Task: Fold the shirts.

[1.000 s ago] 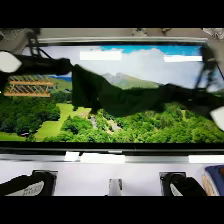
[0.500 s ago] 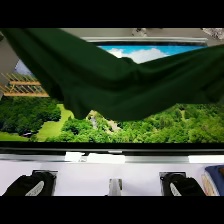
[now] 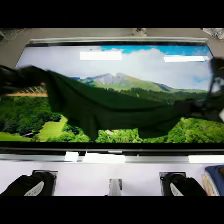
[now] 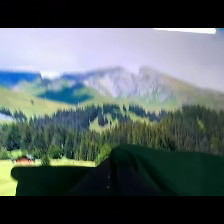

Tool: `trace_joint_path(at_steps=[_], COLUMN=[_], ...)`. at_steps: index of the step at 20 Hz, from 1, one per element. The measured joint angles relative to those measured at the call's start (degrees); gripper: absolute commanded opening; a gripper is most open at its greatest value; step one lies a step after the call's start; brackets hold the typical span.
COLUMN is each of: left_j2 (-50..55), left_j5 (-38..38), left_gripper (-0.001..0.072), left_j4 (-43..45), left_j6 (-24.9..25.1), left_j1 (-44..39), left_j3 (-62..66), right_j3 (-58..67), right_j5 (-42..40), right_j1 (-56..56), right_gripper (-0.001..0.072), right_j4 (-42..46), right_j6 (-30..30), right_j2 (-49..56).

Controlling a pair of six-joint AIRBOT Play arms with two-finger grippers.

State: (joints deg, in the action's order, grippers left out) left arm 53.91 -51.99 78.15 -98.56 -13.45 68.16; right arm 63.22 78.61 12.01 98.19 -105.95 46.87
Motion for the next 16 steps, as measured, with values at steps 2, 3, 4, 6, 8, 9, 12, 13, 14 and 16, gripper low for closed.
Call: trace_joint_path(at_steps=[2,3,4,6,8,9,12,13,14,16], left_j2=[4.2,6.6,8.5,11.0,12.4,12.9,13.8,13.9,14.1,14.2], left_j5=[1.2,1.1,1.5,1.6,0.5,-1.0,-9.4,-12.0,-14.1,-15.4], left_gripper=[0.0041,0.0098,0.0314,0.064,0.064,0.0638,0.0638,0.0638,0.0638,0.0638], left_j4=[-2.5,-4.2,-5.9,-8.3,-9.6,-9.4,-5.9,-5.1,-4.9,-6.4], left_j6=[-1.3,-1.7,-1.9,-2.2,-0.5,0.7,2.3,2.4,2.4,2.6], left_j1=[-2.0,-2.7,-3.1,-3.2,-1.3,0.4,7.3,9.6,11.5,13.8], left_j3=[-5.7,-7.7,-8.9,-9.9,-8.8,-7.9,-7.3,-8.3,-10.1,-14.5], right_j3=[-4.9,-6.5,-7.7,-9.1,-9.9,-10.2,-10.6,-10.6,-10.7,-10.7], right_j5=[-1.8,-2.6,-3.3,-4.2,-4.5,-4.6,-4.9,-5.1,-5.3,-5.9], right_j1=[0.0,0.0,0.0,0.0,0.0,0.0,0.0,0.0,0.0,0.0], right_gripper=[0.0026,0.0026,0.0026,0.0026,0.0026,0.0026,0.0026,0.0026,0.0026,0.0026], right_j4=[-1.6,-2.5,-3.3,-4.6,-5.4,-5.7,-6.2,-6.3,-6.5,-6.7], right_j6=[-0.5,-0.7,-0.8,-1.0,-1.1,-1.1,-1.1,-1.1,-1.1,-1.1], right_j2=[3.2,4.6,5.7,7.2,8.0,8.3,8.7,8.7,8.8,8.8])
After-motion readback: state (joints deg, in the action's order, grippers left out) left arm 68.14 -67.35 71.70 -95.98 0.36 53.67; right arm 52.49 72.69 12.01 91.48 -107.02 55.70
